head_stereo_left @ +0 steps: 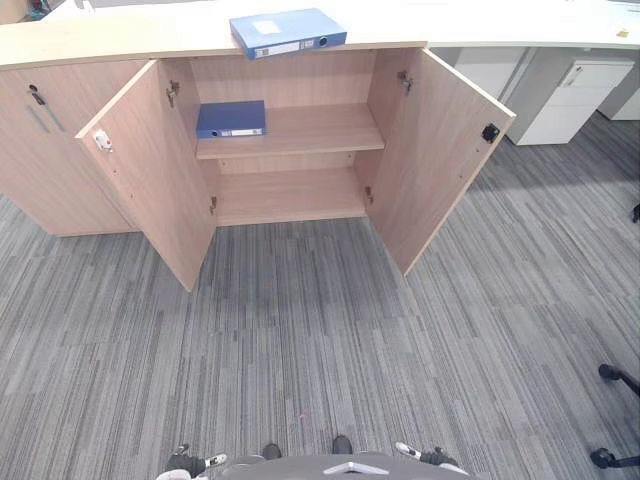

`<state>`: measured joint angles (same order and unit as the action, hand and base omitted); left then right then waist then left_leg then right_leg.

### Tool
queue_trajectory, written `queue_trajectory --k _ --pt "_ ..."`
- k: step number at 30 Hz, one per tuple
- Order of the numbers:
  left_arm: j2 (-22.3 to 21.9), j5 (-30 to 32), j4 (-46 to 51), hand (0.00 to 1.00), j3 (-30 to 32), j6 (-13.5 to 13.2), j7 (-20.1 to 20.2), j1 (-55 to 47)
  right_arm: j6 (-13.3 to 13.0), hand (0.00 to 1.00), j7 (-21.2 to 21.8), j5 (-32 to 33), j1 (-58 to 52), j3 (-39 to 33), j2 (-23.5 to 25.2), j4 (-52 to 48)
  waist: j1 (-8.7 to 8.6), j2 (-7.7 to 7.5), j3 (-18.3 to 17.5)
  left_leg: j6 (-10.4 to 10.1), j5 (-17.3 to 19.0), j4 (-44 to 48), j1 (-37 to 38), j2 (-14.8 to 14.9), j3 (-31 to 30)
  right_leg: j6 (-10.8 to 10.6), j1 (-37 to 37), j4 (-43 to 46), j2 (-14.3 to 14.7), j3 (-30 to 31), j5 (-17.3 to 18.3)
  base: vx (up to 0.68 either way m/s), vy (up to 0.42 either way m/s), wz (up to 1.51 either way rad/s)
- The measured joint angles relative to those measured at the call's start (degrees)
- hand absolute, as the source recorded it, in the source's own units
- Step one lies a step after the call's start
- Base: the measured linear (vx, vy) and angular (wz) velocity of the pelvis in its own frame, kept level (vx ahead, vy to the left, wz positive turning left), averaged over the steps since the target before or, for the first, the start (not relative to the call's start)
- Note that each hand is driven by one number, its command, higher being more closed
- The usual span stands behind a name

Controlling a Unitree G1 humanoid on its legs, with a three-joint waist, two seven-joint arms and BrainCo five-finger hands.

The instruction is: Walk over to the cabinet, pick up the folder, carry it to the office cabinet, place the folder inside the office cabinet, then close the office cabinet door

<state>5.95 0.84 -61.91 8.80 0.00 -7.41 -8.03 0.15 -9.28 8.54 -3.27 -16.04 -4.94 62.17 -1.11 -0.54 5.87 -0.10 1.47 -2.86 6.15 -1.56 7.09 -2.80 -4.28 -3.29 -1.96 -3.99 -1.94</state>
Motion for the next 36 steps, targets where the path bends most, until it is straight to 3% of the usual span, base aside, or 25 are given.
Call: queue_trajectory --k 30,34,36 --pt "0.2 1.1 0.0 0.00 -0.4 -0.1 -0.6 1.1 0.0 0.00 0.0 -0.1 2.3 0.0 2.2 -0.2 0.25 -1.21 1.4 0.1 -0.4 -2.0 0.7 0.0 1.6 -0.2 0.0 -1.3 0.2 0.6 -0.3 -0.03 -0.013 -0.02" --pt "0.4 1.1 0.1 0.00 -0.4 -0.1 -0.6 1.7 0.1 0.00 0.0 0.0 2.6 0.1 2.3 -0.2 0.79 -1.41 1.8 0.7 0.8 -1.4 -1.7 0.0 4.2 -0.8 2.9 -1.3 0.1 2.4 -0.2 -0.03 -0.002 -0.30" --pt "0.8 1.1 0.6 0.00 -0.5 -0.1 -0.6 2.1 0.1 0.00 0.0 0.0 3.2 0.0 2.3 -0.5 0.78 -1.52 2.7 1.0 4.6 4.5 -4.7 0.5 5.8 -1.2 5.9 2.6 0.0 3.6 1.8 0.05 0.029 -0.36"
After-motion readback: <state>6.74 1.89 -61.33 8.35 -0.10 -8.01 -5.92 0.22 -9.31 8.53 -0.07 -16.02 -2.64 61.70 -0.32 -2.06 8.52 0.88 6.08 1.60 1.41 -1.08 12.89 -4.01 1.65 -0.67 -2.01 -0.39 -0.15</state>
